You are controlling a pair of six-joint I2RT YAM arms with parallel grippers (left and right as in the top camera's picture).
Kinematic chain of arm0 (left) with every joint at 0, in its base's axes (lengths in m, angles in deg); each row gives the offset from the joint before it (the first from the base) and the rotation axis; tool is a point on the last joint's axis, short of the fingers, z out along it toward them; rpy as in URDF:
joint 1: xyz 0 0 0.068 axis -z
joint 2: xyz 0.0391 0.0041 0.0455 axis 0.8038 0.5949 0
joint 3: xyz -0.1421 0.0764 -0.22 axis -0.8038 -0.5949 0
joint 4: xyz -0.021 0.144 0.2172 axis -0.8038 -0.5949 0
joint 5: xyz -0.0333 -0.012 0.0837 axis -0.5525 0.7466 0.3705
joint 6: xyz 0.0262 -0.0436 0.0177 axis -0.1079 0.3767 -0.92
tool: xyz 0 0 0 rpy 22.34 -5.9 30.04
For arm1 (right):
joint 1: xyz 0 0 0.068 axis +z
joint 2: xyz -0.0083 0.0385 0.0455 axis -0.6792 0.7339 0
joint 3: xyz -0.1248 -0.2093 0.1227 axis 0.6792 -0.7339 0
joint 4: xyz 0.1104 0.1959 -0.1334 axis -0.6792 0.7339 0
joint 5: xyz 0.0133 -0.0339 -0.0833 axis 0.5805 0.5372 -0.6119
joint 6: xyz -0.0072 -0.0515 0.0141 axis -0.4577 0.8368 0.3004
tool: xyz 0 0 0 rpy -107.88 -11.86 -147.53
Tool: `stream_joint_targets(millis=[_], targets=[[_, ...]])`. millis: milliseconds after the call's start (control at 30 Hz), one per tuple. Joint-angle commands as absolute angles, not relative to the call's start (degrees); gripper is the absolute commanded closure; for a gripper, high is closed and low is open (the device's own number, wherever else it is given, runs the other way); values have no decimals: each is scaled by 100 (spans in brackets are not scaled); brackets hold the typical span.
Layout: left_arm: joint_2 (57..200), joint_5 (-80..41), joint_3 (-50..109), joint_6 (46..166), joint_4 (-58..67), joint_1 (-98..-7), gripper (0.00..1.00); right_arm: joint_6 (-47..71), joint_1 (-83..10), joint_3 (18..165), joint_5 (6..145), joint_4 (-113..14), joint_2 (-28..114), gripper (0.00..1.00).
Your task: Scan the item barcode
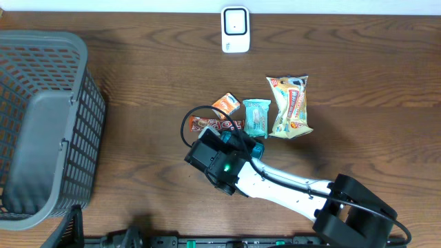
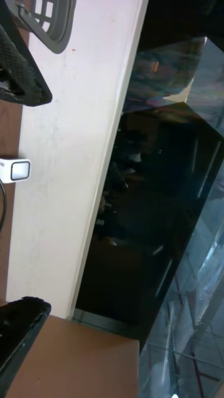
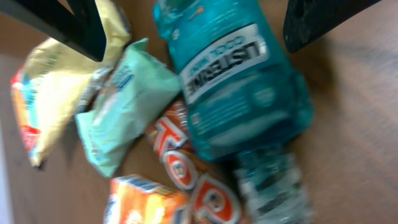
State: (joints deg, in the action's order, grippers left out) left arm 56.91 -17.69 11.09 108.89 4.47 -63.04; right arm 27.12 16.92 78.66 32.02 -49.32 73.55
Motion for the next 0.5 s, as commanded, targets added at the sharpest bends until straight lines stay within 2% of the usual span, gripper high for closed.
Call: stream_joint_targets(millis=[0, 467], targets=[[5663, -1846, 1199, 10881, 468, -6251, 2, 2732, 1720, 7881, 3580, -4871, 7357, 14], [5663, -1846, 1229, 10881, 429, -6273, 2, 2736, 1460, 7461, 3569, -4906, 7368, 14]])
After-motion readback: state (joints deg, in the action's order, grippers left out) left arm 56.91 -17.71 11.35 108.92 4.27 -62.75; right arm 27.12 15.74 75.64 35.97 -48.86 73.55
